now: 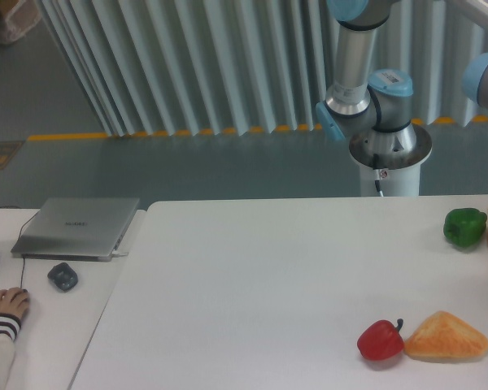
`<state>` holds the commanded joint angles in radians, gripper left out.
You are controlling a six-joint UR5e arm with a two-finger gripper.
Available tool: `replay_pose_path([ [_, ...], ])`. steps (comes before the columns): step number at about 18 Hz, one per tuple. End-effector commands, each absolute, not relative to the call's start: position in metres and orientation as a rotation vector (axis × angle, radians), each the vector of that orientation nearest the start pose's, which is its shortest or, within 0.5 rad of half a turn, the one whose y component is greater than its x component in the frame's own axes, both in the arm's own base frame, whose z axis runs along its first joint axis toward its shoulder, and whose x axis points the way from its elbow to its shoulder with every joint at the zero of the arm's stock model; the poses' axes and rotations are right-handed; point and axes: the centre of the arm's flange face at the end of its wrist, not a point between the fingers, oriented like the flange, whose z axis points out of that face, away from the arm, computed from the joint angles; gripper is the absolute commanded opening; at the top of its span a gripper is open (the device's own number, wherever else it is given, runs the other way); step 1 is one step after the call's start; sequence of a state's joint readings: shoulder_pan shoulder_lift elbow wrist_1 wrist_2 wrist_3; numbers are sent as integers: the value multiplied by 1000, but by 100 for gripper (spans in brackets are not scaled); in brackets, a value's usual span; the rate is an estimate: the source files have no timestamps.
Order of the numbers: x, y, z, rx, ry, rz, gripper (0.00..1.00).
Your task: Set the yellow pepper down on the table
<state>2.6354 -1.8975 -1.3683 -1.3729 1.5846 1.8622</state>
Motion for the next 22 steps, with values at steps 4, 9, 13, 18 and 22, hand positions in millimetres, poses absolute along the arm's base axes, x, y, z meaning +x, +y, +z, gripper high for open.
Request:
replay_pose_path([
  [4, -489, 421, 425, -2903, 1217, 118, 100],
  [9, -517, 382, 421, -2988, 1111, 117, 100],
  [13, -536, 333, 426, -3029, 1007, 125, 100],
  [18, -554, 317, 410, -3040, 975, 123, 100],
  [22, -582, 303, 390, -3038, 1070, 139, 100],
])
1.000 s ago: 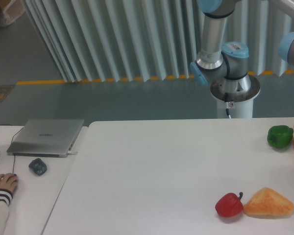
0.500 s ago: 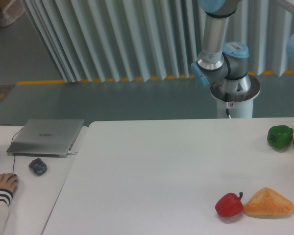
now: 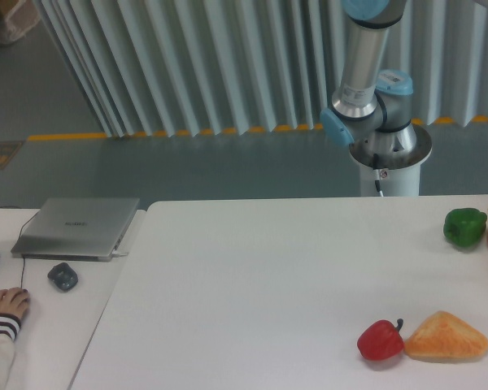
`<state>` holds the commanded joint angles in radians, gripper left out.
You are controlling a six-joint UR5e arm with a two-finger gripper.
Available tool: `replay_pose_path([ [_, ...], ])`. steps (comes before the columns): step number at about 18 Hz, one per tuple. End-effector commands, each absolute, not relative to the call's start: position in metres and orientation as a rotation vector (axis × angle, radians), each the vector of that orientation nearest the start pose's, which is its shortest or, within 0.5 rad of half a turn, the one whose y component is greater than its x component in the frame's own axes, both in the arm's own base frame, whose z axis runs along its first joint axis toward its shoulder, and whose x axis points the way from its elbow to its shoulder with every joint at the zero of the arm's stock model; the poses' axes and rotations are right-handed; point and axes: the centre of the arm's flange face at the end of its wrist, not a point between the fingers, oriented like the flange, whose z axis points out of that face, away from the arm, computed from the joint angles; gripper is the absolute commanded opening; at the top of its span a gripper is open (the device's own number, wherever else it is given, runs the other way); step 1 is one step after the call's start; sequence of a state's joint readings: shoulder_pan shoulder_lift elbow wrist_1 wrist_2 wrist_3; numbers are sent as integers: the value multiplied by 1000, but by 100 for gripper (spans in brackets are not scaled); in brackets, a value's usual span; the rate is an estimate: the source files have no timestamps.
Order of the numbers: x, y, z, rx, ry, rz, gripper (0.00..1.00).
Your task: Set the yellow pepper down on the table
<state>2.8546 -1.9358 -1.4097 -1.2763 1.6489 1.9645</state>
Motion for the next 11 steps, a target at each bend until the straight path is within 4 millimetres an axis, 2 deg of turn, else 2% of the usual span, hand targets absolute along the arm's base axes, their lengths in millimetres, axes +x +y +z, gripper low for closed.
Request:
replay_pose_path([
  [3, -595, 296, 386, -3048, 1194, 147, 100],
  [7, -599, 299, 374, -3101, 1241, 151, 100],
  [11, -600, 303, 372, -3097, 1265, 163, 100],
])
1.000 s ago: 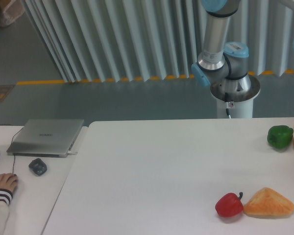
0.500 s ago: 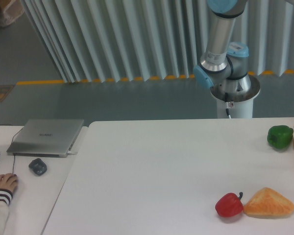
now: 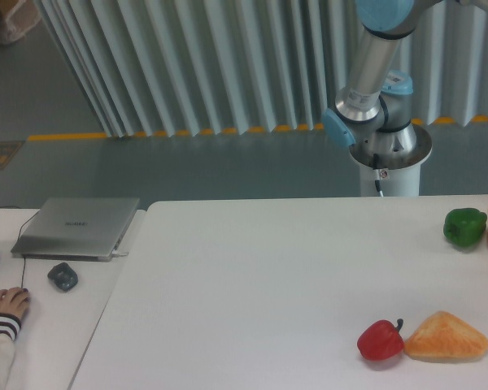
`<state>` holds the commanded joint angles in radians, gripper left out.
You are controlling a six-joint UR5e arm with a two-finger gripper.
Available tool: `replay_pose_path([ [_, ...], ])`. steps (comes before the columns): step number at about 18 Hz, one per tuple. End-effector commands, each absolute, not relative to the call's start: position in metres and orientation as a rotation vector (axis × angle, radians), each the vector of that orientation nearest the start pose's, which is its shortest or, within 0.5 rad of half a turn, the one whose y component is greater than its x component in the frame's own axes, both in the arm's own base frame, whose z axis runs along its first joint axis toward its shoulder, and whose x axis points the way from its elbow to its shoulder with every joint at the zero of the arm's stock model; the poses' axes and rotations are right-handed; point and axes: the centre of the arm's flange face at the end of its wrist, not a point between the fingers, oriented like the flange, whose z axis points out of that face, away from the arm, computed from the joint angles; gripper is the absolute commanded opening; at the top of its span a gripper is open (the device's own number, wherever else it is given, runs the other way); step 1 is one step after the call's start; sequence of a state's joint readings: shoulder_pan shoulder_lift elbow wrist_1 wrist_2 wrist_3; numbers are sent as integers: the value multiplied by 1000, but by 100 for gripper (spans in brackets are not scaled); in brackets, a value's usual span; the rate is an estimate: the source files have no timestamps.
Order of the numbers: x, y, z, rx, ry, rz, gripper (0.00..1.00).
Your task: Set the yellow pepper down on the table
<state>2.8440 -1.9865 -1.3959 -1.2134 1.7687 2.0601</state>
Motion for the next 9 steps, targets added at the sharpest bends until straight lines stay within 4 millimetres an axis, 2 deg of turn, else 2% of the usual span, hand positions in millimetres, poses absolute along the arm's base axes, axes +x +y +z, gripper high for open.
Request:
replay_pose_path([
  [9, -600, 307, 368, -3093, 1261, 160, 100],
])
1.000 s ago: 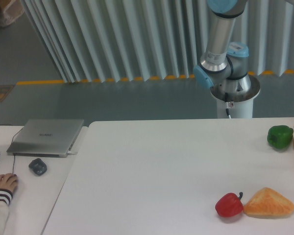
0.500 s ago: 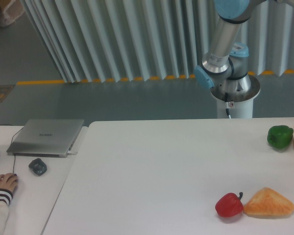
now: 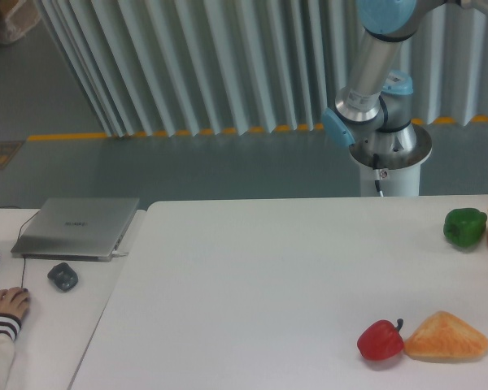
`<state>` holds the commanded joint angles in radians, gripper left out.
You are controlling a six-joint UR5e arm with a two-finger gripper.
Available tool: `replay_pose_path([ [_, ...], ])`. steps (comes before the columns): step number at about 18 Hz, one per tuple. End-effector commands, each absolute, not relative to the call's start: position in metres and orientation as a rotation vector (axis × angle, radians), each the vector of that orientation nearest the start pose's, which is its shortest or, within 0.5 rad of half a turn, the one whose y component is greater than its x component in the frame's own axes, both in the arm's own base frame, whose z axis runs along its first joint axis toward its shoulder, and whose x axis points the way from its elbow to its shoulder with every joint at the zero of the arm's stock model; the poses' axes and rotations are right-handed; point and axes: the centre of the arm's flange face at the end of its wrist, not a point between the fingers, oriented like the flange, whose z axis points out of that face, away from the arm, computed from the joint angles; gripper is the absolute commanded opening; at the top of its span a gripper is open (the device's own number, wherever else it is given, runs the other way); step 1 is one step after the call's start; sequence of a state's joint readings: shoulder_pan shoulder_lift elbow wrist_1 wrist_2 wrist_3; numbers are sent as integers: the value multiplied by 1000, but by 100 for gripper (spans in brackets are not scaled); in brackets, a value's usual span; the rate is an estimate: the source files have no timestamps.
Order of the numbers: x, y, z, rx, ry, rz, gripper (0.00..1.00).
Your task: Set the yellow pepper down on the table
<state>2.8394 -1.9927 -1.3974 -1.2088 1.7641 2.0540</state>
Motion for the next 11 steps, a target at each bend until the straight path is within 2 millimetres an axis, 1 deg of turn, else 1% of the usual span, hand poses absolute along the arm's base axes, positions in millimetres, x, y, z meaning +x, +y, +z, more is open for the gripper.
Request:
replay_pose_path([
  [1, -600, 307, 371, -3095, 1251, 169, 100],
  [5, -600, 306, 370, -3093, 1269, 164, 100],
  [8, -604, 307, 366, -3095, 1286, 156, 100],
  [9, -605, 307, 363, -3097, 1286, 156, 100],
  [11, -614, 308, 349, -3117, 1301, 193, 100],
])
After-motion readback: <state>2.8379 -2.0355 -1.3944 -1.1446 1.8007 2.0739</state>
